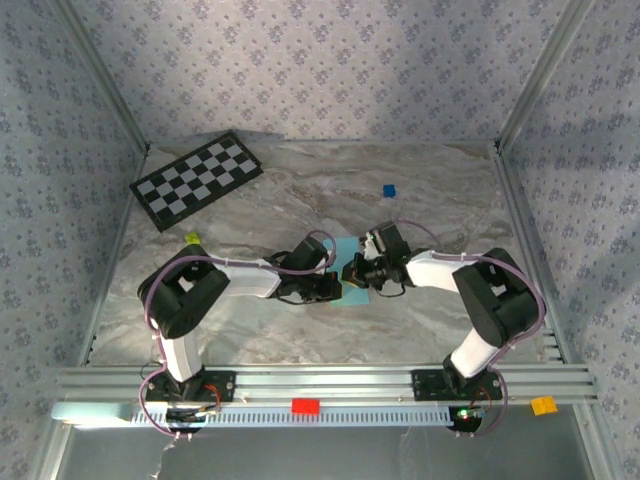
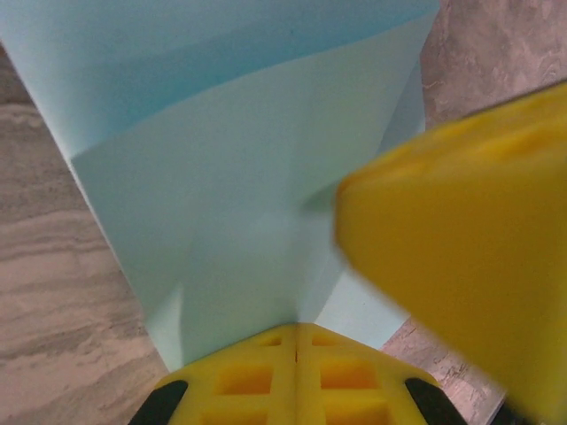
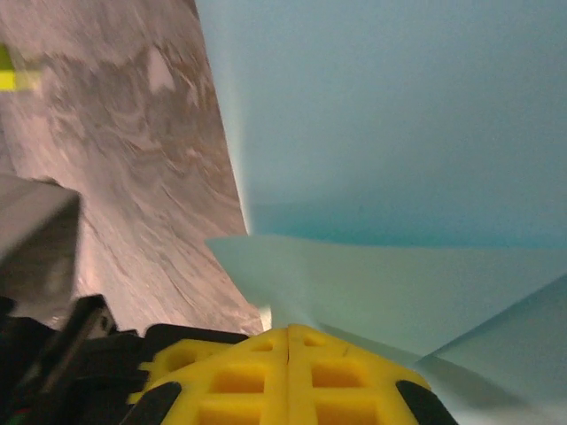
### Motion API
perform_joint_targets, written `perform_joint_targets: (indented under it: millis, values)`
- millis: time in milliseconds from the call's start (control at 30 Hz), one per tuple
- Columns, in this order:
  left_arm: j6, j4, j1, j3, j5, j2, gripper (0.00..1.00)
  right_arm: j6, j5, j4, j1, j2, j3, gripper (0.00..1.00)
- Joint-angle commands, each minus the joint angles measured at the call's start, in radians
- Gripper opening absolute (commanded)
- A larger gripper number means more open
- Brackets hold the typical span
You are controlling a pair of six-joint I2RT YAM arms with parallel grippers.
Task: Fold a paper plane with a square sheet of paper (pick it up from the middle)
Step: Fold the triangle a second time at the center of the table.
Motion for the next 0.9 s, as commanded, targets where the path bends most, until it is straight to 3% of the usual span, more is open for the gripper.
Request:
perform_joint_targets:
  millis: [0,167,867]
  values:
    - [0.024,-0.147,-0.012,-0.025,-0.046,0.02,0.0,-0.012,0.014,-0.013,0.002,0.044,-0.032,0.04]
    - [0.023,-0.159,-0.012,-0.028,-0.058,0.018,0.0,0.018,-0.004,0.066,-0.061,0.078,-0.079,0.04]
    - [0.013,-0.148,-0.012,-0.056,-0.061,0.015,0.0,0.017,-0.066,0.126,-0.245,0.09,0.001,0.06]
